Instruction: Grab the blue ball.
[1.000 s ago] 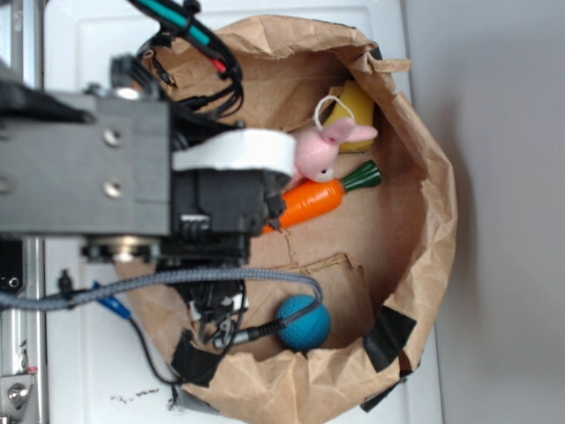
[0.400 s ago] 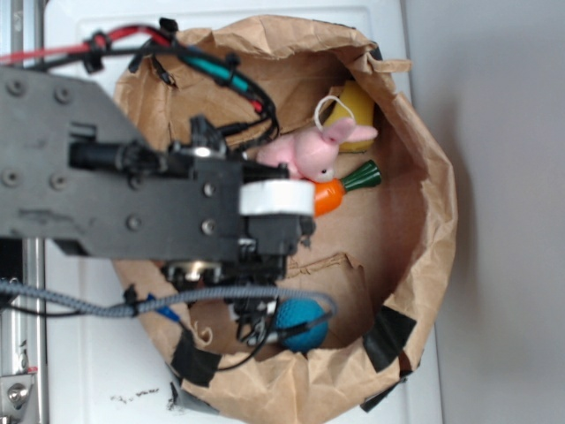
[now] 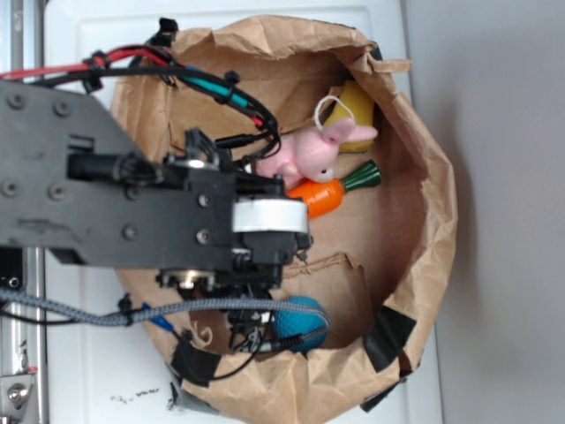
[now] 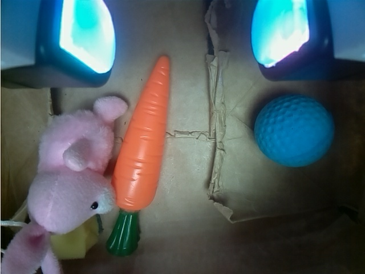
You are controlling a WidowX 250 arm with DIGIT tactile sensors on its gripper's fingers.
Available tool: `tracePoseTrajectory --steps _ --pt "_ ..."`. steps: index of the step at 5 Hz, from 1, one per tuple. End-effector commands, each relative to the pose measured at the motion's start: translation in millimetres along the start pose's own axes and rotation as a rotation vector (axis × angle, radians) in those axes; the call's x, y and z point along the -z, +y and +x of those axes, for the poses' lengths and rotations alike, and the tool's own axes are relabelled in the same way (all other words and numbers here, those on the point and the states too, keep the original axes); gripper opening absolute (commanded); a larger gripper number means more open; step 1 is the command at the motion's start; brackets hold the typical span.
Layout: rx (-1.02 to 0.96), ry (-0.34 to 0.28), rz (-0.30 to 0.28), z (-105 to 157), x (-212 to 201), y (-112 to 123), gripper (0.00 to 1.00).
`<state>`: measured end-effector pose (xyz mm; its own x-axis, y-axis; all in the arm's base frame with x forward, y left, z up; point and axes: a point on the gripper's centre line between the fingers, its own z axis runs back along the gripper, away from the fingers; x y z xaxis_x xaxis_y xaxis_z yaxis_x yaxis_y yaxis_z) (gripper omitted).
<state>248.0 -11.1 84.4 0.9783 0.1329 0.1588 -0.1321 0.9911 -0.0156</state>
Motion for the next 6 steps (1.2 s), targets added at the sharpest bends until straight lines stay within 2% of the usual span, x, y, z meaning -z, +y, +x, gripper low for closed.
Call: tracePoseTrajectory --steps 1,2,3,4,5,6 --pt "0.21 -0.025 -0.114 11 1 -7 1.0" --pt "0.335 0.002 -0.204 19 5 -20 1.0" --pt "0.452 0.043 -0.333 32 8 -31 1.0" --pt "0.477 0.042 -0.377 41 12 -39 1.0" --pt "0.481 0.035 -0.387 44 15 -46 1.0" --pt "0.51 0.063 -0.411 37 36 -52 1.0"
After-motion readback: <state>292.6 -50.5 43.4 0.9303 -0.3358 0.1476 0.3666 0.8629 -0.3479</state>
